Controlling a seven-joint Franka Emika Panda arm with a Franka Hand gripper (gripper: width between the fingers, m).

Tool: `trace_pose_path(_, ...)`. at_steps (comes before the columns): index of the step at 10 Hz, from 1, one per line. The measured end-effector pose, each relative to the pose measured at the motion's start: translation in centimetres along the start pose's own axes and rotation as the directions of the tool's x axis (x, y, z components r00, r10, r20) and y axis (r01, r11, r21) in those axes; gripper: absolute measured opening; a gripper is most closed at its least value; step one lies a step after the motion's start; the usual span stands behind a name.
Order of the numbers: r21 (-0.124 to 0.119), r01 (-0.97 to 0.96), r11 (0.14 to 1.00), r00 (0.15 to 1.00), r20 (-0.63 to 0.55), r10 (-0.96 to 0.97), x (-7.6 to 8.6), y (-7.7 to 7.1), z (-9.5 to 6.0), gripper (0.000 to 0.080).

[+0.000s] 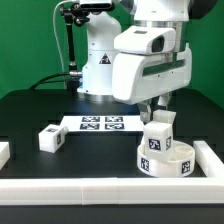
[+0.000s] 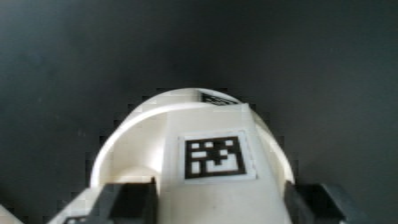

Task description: Assemble stool

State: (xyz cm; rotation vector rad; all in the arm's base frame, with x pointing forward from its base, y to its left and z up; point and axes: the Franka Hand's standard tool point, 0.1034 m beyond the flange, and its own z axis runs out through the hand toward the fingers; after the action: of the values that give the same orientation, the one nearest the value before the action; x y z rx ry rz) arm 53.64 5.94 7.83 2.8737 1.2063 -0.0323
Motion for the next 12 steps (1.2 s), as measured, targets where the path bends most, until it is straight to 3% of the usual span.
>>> trace_pose_path(5,0.0,-0.363,0.932,0.932,0.0,0.363,0.01,-0.02,0.01,0.0341)
trace_pose_path(12,0.061,-0.843,0.535,0.534,-0.028,0.845,0.07,0.01,0.21,0.0341)
